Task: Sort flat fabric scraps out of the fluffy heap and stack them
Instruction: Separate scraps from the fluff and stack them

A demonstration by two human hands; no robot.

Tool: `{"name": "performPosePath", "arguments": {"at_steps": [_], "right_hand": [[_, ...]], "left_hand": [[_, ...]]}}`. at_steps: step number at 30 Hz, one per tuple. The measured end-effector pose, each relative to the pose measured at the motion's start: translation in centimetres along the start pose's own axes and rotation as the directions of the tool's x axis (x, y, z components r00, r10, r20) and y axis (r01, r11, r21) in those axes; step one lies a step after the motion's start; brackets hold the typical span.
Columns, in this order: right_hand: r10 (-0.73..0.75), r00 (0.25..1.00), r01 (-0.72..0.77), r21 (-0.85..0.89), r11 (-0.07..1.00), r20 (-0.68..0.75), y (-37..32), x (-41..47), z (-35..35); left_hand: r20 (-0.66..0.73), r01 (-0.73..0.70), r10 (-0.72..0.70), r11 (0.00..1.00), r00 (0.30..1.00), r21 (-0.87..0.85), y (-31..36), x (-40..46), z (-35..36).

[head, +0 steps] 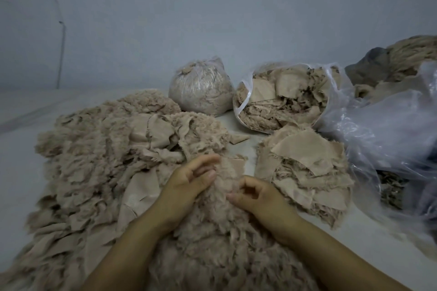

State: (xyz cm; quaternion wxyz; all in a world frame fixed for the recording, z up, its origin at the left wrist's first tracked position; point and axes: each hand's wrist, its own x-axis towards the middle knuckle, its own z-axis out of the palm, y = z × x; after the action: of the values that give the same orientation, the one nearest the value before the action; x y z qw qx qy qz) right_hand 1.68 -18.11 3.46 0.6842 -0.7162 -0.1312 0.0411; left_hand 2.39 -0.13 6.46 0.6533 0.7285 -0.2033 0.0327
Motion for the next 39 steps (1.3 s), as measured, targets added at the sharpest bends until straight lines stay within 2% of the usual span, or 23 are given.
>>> {"name": "performPosePath", "arguments": {"at_steps": [2, 5, 7, 8, 9, 10, 11, 12, 14, 16, 18, 21, 23, 26, 28, 29, 30, 31, 32, 34, 36, 37, 39], "right_hand": [[0.023, 0.996, -0.022, 0.012, 1.000, -0.089, 0.6, 0.0, -0.2], [0.092, 0.972, -0.057, 0.164, 0.985, -0.214, 0.9, 0.0, -1.2], [0.157, 0.958, -0.081, 0.298, 0.951, -0.239, 1.1, 0.1, -1.7], [0.178, 0.958, -0.090, 0.350, 0.932, -0.227, 1.2, 0.1, -1.7], [0.177, 0.962, -0.086, 0.383, 0.920, -0.208, 1.4, 0.1, -1.7], [0.157, 0.968, -0.067, 0.404, 0.912, -0.194, 1.4, 0.1, -1.7], [0.131, 0.975, -0.041, 0.428, 0.903, -0.182, 1.4, 0.1, -1.6], [0.105, 0.980, -0.015, 0.460, 0.888, -0.170, 1.3, 0.0, -1.6], [0.088, 0.983, 0.017, 0.558, 0.830, -0.161, 0.8, -0.1, -1.7], [0.086, 0.977, 0.052, 0.610, 0.791, -0.196, 0.3, -0.1, -2.3], [0.090, 0.965, 0.093, 0.646, 0.758, -0.245, -0.3, -0.1, -3.1], [0.091, 0.957, 0.110, 0.635, 0.765, -0.275, -1.0, -0.5, -4.3], [0.068, 0.973, 0.072, 0.571, 0.817, -0.221, -0.9, -1.0, -4.1], [0.002, 0.986, 0.087, 0.531, 0.843, -0.164, -0.5, -1.2, -2.8], [-0.107, 0.965, 0.197, 0.389, 0.900, -0.241, -0.4, -1.1, -2.1], [-0.177, 0.941, 0.252, 0.246, 0.936, -0.290, -0.4, -1.2, -2.0], [-0.254, 0.918, 0.295, 0.098, 0.950, -0.304, -0.4, -1.2, -2.0], [-0.326, 0.907, 0.332, -0.023, 0.943, -0.266, -0.4, -1.4, -2.1], [-0.392, 0.900, 0.375, -0.122, 0.919, -0.189, -0.4, -1.7, -2.1], [-0.461, 0.885, 0.464, -0.196, 0.864, 0.060, -0.3, -2.2, -1.7], [-0.445, 0.872, 0.472, -0.111, 0.874, 0.207, -0.6, -2.6, -1.3], [-0.430, 0.884, 0.443, -0.038, 0.896, 0.182, -0.7, -2.6, -1.3], [-0.388, 0.922, 0.387, 0.092, 0.917, -0.013, -0.8, -2.2, -1.5]], "left_hand": [[-0.138, 0.023, -0.037, 0.994, 0.990, -0.103, -0.3, 0.4, -0.4], [-0.370, 0.020, -0.172, 0.924, 0.913, -0.382, -0.2, 1.0, -2.1], [-0.419, 0.006, -0.164, 0.935, 0.893, -0.353, -0.4, 1.2, -2.6], [-0.436, 0.010, -0.106, 0.976, 0.894, -0.218, -0.8, 1.2, -2.5], [-0.455, -0.005, 0.028, 0.999, 0.890, 0.051, -1.2, 1.0, -2.2], [-0.419, -0.048, 0.217, 0.925, 0.882, 0.377, -1.5, 0.7, -1.7], [-0.286, -0.125, 0.377, 0.768, 0.881, 0.628, -1.8, 0.4, -1.2], [-0.098, -0.215, 0.424, 0.630, 0.900, 0.747, -2.2, 0.2, -0.7], [0.180, -0.254, 0.183, 0.564, 0.966, 0.786, -2.8, 0.1, -0.2], [0.223, -0.201, -0.001, 0.433, 0.975, 0.879, -3.9, 0.5, -0.4], [0.141, -0.128, -0.016, 0.321, 0.990, 0.938, -4.4, 0.9, -1.2], [0.146, -0.150, 0.037, 0.307, 0.989, 0.940, -4.5, 0.9, -1.8], [0.227, -0.280, 0.167, 0.470, 0.960, 0.837, -4.1, 0.3, -0.6], [0.111, -0.281, 0.260, 0.834, 0.959, 0.475, -2.3, -0.6, 2.1], [-0.035, -0.111, 0.121, 0.972, 0.992, 0.206, -1.4, -0.7, 3.4], [-0.045, 0.057, -0.055, 0.997, 0.997, 0.055, -0.9, -0.6, 3.7], [0.036, 0.269, -0.267, 0.956, 0.963, -0.119, -0.7, -0.4, 3.7], [0.163, 0.449, -0.419, 0.855, 0.893, -0.261, -0.7, -0.2, 3.6], [0.262, 0.544, -0.478, 0.762, 0.838, -0.351, -0.8, -0.1, 3.5], [0.289, 0.539, -0.456, 0.673, 0.842, -0.507, -1.3, 0.0, 3.4], [0.144, 0.455, -0.465, 0.674, 0.873, -0.581, -1.8, 0.2, 3.3], [0.077, 0.429, -0.471, 0.707, 0.879, -0.562, -2.0, 0.3, 3.2], [0.021, 0.404, -0.464, 0.747, 0.886, -0.528, -2.2, 0.4, 3.1]]}}
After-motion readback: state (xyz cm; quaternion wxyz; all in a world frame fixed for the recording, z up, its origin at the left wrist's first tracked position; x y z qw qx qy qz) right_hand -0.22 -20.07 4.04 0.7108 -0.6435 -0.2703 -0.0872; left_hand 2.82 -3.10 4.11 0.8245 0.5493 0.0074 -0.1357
